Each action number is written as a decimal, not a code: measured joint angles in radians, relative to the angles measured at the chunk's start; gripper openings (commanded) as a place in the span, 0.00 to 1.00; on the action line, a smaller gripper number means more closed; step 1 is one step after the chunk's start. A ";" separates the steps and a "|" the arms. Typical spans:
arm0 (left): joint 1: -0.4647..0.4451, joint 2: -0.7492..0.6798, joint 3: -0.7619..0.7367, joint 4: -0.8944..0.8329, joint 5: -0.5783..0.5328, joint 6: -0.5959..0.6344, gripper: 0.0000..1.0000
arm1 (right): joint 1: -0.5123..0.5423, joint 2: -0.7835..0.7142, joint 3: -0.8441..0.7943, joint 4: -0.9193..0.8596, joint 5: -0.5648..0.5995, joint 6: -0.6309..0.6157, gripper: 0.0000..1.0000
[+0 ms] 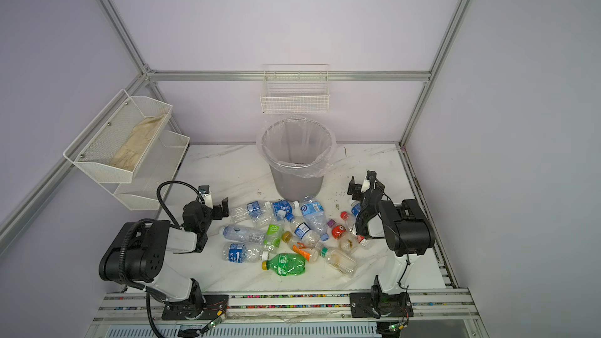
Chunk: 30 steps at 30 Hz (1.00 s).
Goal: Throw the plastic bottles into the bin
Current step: 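Raise both arms and move the right gripper over the bottle pile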
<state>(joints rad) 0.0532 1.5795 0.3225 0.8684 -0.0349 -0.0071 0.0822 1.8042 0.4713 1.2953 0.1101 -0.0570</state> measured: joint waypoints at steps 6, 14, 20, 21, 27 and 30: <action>-0.039 -0.209 0.097 -0.282 -0.146 -0.017 1.00 | 0.013 -0.188 0.023 -0.177 0.016 -0.005 0.97; -0.044 -0.505 0.516 -0.951 -0.223 -0.177 1.00 | 0.051 -0.604 0.398 -0.738 -0.143 0.103 0.97; -0.058 -0.710 0.574 -1.256 -0.080 -0.234 1.00 | 0.059 -0.744 0.509 -0.974 -0.395 0.333 0.98; -0.059 -0.737 0.571 -1.286 -0.052 -0.238 1.00 | 0.068 -0.745 0.513 -1.011 -0.417 0.356 0.98; -0.063 -0.877 0.534 -1.411 0.102 -0.241 1.00 | 0.254 -0.731 0.523 -1.345 -0.343 0.431 0.98; -0.063 -0.929 0.493 -1.453 0.154 -0.241 1.00 | 0.394 -0.717 0.583 -1.493 -0.244 0.435 0.98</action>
<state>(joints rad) -0.0097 0.6510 0.8158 -0.5850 0.1188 -0.2485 0.4767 1.0870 1.0546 -0.1982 -0.1341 0.3779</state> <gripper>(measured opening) 0.996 0.975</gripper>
